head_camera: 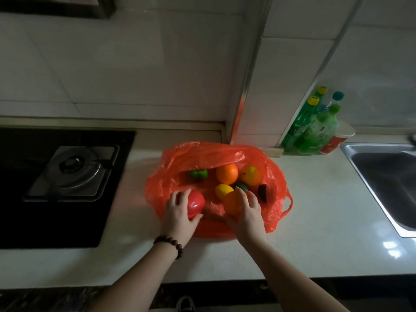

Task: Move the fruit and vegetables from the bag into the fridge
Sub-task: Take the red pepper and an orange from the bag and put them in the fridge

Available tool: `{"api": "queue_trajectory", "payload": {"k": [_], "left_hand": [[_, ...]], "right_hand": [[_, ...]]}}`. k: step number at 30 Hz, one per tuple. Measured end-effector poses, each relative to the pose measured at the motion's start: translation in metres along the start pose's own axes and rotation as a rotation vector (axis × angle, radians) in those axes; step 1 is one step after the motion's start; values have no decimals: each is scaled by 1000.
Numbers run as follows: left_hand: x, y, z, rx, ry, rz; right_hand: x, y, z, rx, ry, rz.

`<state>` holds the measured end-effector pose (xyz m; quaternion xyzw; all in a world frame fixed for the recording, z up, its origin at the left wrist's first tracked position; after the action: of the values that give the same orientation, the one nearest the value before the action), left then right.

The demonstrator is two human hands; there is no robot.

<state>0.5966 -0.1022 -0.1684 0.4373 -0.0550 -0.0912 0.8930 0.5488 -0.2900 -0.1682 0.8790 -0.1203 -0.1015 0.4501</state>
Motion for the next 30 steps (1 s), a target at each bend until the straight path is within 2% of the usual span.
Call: {"api": "queue_trajectory", "payload": {"k": [6, 13, 20, 30], "left_hand": [[4, 31, 40, -44, -53, 135], [-20, 74, 49, -47, -20, 308], [-87, 128, -1, -43, 190, 440], [-233, 253, -121, -37, 544, 758]], "right_hand": [[-4, 37, -21, 104, 108, 72], [-17, 53, -54, 208, 247, 57], [-40, 6, -127, 261, 434, -102], [-141, -96, -305, 294, 824, -425]]}}
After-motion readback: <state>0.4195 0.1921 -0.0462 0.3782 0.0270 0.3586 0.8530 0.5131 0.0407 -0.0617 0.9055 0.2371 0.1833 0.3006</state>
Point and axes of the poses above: each hand's wrist, its own x-axis towards the middle knuckle, its own y-axis out of the back of the hand, z = x × y, the point moved 3 cm from there along x, towards the middle knuckle, and after that the axes turned 4 degrees about -z, right-handed, at the moved point
